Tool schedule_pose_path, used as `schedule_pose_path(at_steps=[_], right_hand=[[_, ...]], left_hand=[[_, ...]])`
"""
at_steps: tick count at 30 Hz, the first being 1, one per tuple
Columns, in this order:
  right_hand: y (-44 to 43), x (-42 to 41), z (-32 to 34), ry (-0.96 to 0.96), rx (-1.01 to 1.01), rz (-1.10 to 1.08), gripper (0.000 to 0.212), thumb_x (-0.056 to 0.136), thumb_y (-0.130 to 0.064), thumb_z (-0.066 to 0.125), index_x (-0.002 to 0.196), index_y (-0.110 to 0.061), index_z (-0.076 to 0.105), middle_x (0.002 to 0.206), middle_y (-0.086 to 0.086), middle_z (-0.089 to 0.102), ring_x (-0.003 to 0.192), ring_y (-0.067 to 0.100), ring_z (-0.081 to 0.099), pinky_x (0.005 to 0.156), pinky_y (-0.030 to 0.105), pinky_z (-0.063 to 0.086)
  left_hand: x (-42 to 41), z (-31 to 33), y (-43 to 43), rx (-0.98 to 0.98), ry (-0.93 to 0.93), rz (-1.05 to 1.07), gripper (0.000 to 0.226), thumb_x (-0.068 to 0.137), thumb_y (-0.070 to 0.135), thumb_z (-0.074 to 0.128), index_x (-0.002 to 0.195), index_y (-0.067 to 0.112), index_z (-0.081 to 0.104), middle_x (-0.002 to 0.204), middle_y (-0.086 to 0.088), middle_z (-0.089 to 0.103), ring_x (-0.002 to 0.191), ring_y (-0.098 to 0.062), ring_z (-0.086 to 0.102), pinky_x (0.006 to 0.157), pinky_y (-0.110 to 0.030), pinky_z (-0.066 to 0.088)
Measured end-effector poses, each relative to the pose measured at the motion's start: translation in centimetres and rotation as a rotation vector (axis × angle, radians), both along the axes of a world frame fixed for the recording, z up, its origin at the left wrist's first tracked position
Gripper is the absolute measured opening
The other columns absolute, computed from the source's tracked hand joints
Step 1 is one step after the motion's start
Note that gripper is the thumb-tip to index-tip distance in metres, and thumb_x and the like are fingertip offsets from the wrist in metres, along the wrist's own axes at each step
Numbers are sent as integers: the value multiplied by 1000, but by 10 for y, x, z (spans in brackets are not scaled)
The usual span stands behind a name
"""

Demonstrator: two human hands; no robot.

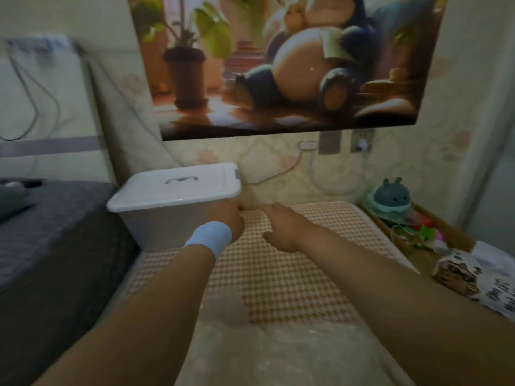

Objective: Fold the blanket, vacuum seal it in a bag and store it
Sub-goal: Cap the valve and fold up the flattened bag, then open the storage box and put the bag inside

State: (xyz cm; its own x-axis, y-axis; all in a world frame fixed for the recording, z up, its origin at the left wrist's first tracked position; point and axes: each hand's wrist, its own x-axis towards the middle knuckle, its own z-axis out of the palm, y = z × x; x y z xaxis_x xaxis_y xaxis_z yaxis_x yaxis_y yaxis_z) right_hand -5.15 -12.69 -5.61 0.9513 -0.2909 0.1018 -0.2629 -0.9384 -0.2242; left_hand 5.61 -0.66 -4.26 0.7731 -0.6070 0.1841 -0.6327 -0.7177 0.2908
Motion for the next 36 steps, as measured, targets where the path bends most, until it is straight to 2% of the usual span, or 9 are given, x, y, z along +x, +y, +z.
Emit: schedule_pose_path(at_steps=[3, 7, 10, 12, 15, 22, 26, 29, 36], right_hand=[[28, 66, 7, -13, -50, 81, 64, 95, -28, 56, 153, -21, 28, 155, 7, 33, 139, 29, 39, 108, 41, 38], [41, 126, 10, 20, -170, 113, 71, 100, -14, 48, 158, -18, 9, 166, 4, 1, 152, 27, 9, 120, 45, 22], [45, 162, 9, 35, -285, 91, 76, 98, -6, 47, 158, -21, 3, 166, 7, -2, 151, 31, 7, 119, 52, 21], [44, 177, 4, 53, -343, 68, 74, 97, -7, 47, 158, -22, 6, 162, 13, 15, 145, 36, 22, 114, 53, 25], [39, 181, -4, -16, -498, 78, 58, 96, -7, 49, 149, -18, 29, 143, 16, 38, 128, 36, 40, 103, 49, 34], [18, 137, -1, -168, -547, 201, 40, 88, -2, 55, 126, -15, 51, 120, 12, 47, 107, 32, 49, 70, 38, 30], [7, 81, 9, -157, -473, 234, 36, 83, -15, 60, 118, -22, 59, 111, 5, 53, 100, 27, 51, 75, 37, 32], [-7, 34, 13, -84, -421, 221, 39, 79, -23, 64, 117, -29, 57, 110, -3, 52, 98, 20, 51, 78, 33, 33], [-39, -30, 22, -72, 16, 160, 28, 80, -42, 71, 106, -30, 72, 94, -14, 56, 87, 8, 56, 79, 29, 48]], left_hand=[[58, -5, 37, 80, -47, 79, 52, 90, 21, 55, 140, 19, 39, 142, -10, 37, 130, -32, 34, 107, -41, 35], [109, -12, 68, 235, -80, 122, 77, 93, 32, 55, 153, 19, 9, 161, -6, 3, 147, -29, 6, 118, -44, 20], [139, -18, 82, 343, -102, 140, 84, 92, 39, 56, 153, 21, 1, 161, -4, -4, 148, -27, 2, 119, -47, 16], [149, -23, 84, 335, -128, 146, 82, 91, 40, 57, 153, 22, 6, 160, -4, 5, 147, -27, 9, 118, -48, 17], [153, -27, 81, 304, -229, 151, 74, 89, 42, 56, 150, 25, 17, 153, -4, 25, 139, -30, 24, 116, -48, 21], [128, -14, 64, 264, -286, 33, 71, 86, 52, 60, 147, 33, 29, 147, -3, 33, 134, -29, 29, 112, -45, 28], [90, -1, 41, 334, -154, -109, 79, 80, 66, 56, 148, 38, 25, 157, 0, 20, 141, -28, 24, 116, -48, 20], [53, 5, 24, 223, 17, -181, 67, 79, 69, 54, 139, 41, 44, 151, 2, 34, 137, -25, 34, 112, -46, 32], [-6, 3, -21, 173, 44, -275, 34, 94, 37, 42, 125, 40, 58, 139, -3, 43, 131, -29, 36, 108, -47, 35]])
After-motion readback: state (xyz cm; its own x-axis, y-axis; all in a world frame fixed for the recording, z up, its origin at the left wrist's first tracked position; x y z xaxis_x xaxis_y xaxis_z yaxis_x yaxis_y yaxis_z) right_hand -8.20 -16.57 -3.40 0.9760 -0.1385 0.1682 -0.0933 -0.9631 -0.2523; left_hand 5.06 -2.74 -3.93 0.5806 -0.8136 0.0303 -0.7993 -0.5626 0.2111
